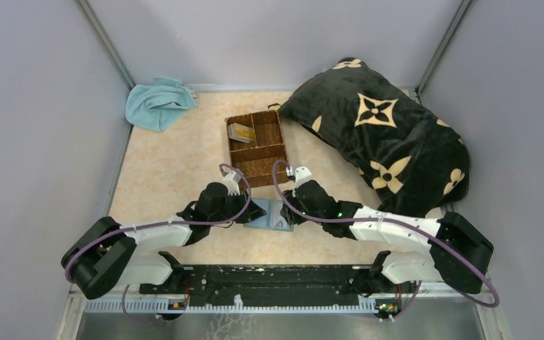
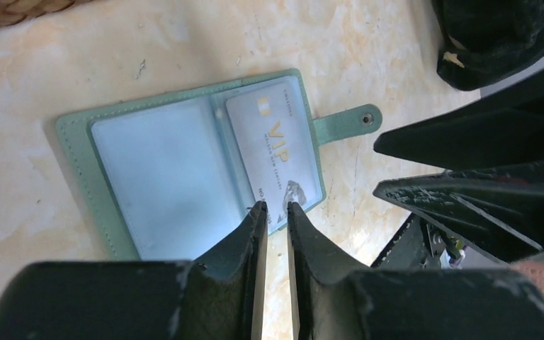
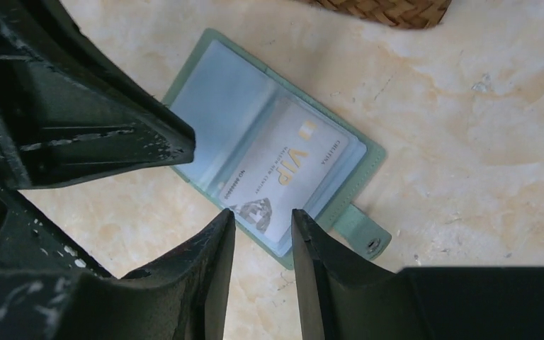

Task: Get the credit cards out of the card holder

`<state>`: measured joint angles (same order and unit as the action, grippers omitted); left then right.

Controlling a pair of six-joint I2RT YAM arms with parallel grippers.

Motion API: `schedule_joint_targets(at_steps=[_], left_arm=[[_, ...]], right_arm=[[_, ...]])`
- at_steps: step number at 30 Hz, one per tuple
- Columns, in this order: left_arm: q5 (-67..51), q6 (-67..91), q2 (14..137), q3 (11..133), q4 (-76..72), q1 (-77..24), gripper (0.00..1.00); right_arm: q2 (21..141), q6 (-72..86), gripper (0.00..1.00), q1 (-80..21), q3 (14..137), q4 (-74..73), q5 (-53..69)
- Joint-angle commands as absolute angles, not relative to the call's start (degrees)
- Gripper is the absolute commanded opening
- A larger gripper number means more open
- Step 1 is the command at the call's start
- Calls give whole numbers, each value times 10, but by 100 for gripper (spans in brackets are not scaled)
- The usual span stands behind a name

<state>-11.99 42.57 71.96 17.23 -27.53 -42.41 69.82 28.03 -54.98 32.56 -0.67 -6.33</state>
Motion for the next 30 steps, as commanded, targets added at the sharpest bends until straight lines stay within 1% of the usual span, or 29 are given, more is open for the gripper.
schedule_joint_targets(at_steps=[1, 5, 8, 10, 13, 16, 20, 21, 23, 25, 26, 27, 28, 29, 30], left_arm=[[-110, 394, 707, 209, -239, -429, 23], [-110, 401, 710, 211, -245, -429, 23], [-120, 409, 720, 211, -253, -429, 23], [-120, 413, 722, 209, -257, -429, 24], [-111, 419, 710, 197, -261, -428, 24], [-105, 415, 682, 190, -253, -428, 24], [-110, 411, 658, 186, -256, -427, 25], [-116, 412, 653, 187, -262, -426, 24], [-124, 414, 645, 195, -265, -426, 18], [-130, 414, 640, 204, -263, -426, 9], [-132, 413, 638, 207, -260, -426, 2], [-136, 411, 636, 210, -259, -426, 0], [-139, 409, 634, 211, -258, -426, 0], [-141, 407, 633, 210, -257, -426, 0], [-141, 407, 631, 210, -253, -426, 0]], right_arm=[[673, 221, 37, -602, 374, -38, -195], [685, 196, 43, -619, 392, -53, -230], [691, 212, 45, -615, 392, -49, -200], [683, 237, 48, -589, 372, -1, -95], [662, 311, 49, -511, 311, 102, 49], [633, 351, 49, -458, 263, 172, 124], [627, 393, 48, -403, 239, 220, 208], [631, 404, 43, -393, 233, 236, 222], [640, 430, 0, -376, 218, 268, 242], [645, 451, 0, -364, 200, 311, 260], [647, 457, 0, -362, 196, 323, 266], [650, 462, 6, -361, 195, 330, 272], [651, 465, 22, -360, 193, 339, 280], [652, 469, 35, -360, 192, 346, 282], [650, 471, 44, -360, 192, 347, 280]])
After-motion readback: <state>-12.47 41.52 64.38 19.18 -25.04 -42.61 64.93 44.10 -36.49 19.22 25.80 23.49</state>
